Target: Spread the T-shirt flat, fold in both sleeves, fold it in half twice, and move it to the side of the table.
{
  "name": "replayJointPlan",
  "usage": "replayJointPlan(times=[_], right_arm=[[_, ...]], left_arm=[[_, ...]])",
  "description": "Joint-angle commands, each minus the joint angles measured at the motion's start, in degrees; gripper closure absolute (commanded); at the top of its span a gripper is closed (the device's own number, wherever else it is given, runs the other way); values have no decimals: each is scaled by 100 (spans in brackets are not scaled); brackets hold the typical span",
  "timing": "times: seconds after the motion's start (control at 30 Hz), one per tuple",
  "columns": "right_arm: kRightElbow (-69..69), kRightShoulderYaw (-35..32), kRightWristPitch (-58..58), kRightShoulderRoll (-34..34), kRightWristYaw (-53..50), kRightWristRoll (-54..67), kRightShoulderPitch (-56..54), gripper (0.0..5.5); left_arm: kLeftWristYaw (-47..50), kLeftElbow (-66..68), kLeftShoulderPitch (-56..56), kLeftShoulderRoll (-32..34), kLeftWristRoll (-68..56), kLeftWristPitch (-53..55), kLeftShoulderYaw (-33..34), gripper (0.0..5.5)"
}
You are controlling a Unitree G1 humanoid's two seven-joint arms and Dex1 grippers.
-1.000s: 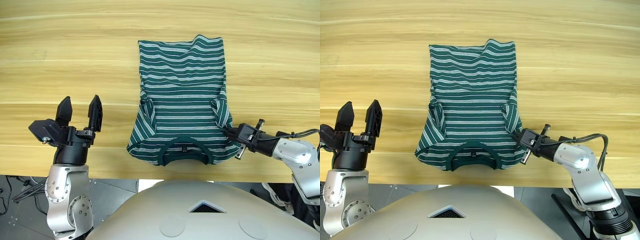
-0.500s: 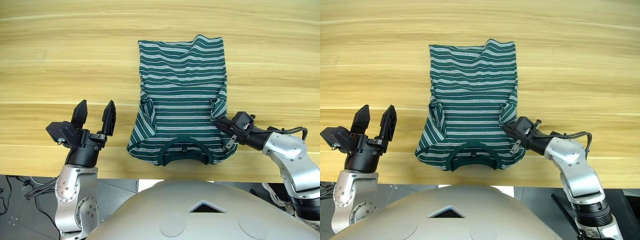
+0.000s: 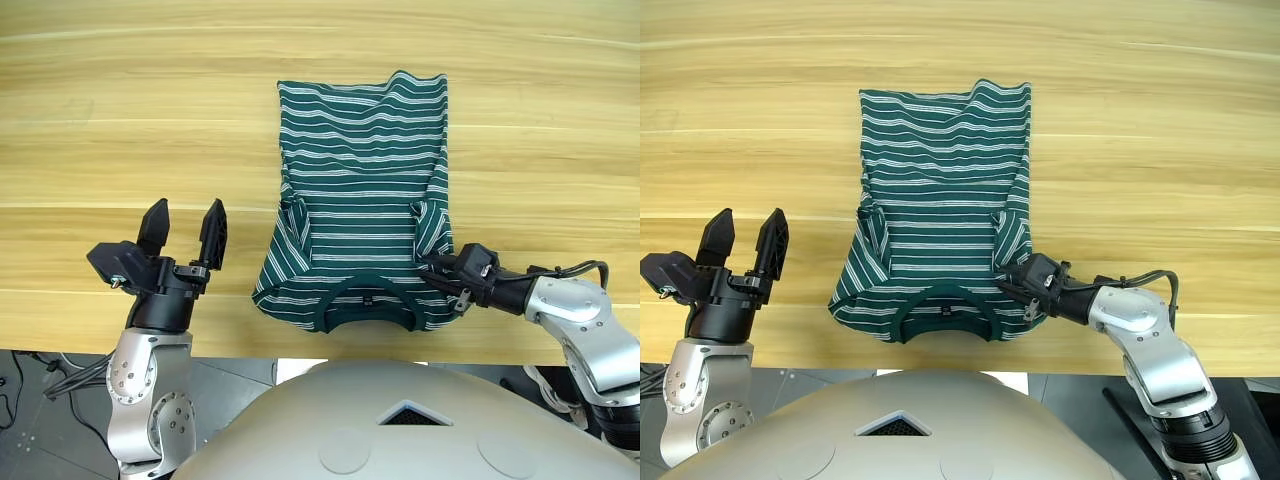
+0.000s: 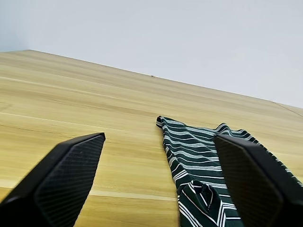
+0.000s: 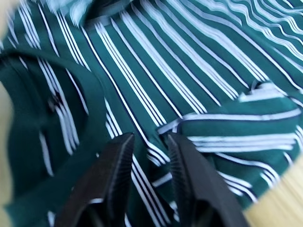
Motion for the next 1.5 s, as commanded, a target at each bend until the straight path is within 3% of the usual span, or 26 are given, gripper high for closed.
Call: replayJointPlan(times=[0.03, 0.2, 0.37, 0.5, 0.6, 0.73, 0.87, 1.23, 1.5], right_arm=[[83, -399, 455, 275, -73, 707, -183, 347], [-4, -670, 848, 440, -78, 1415, -270, 270], [12, -1482, 1102, 757, 171, 3098, -402, 180], [1434, -2328, -1844, 730, -555, 848, -994, 120], [3097, -2542, -5218, -131, -794, -1185, -1468, 114], [4803, -2050, -7795, -1079, -1366, -2969, -1667, 114], [5663, -1462, -8895, -1508, -1736, -4005, -1831, 114], [7424, -378, -10634, -1875, -2293, -4855, -2122, 114], [7222, 460, -10839, -1651, -2288, -4142, -2223, 114]], left_arm=[[-16, 65, 30, -1, 91, 14, -77, 123], [-17, 79, 47, -9, 98, 9, -92, 123], [-29, 97, -97, 64, 177, 22, -145, 123], [-430, 307, -398, 1281, 1935, -865, 487, 123], [-307, 1411, -874, 2863, 4283, -2720, 1170, 123], [343, 2803, -1661, 4614, 6128, -4403, 1131, 123], [1469, 3839, -2382, 5704, 7626, -5471, 431, 123], [4101, 5056, -2486, 6200, 9928, -6841, -1189, 123], [4238, 4225, -2146, 5751, 9822, -6824, -1742, 123]])
